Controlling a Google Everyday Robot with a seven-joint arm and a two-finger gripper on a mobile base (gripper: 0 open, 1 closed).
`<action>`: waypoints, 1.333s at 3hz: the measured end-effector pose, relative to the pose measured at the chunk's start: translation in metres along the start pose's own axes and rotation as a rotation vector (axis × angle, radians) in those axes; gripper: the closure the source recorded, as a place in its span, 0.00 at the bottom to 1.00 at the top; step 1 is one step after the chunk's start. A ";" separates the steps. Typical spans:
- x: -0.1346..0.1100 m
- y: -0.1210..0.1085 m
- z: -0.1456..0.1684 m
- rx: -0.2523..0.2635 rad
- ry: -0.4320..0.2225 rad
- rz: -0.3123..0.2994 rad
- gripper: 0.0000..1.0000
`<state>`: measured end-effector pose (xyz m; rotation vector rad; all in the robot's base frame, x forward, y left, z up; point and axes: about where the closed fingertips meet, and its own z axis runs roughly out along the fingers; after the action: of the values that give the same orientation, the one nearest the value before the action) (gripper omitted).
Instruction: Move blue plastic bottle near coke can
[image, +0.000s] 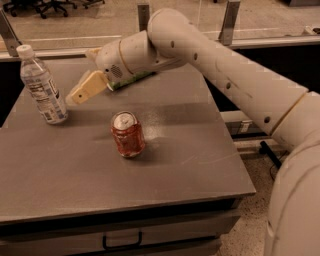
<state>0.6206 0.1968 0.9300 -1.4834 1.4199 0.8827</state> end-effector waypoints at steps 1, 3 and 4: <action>0.001 0.004 0.044 -0.034 -0.053 -0.022 0.00; -0.009 0.002 0.090 -0.090 -0.098 -0.049 0.00; -0.008 0.005 0.099 -0.124 -0.104 -0.043 0.18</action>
Offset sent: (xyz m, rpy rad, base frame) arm 0.0129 0.0949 -0.0257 0.1084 -0.0574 0.1011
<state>0.6229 0.2918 0.9006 -1.5313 1.2733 1.0219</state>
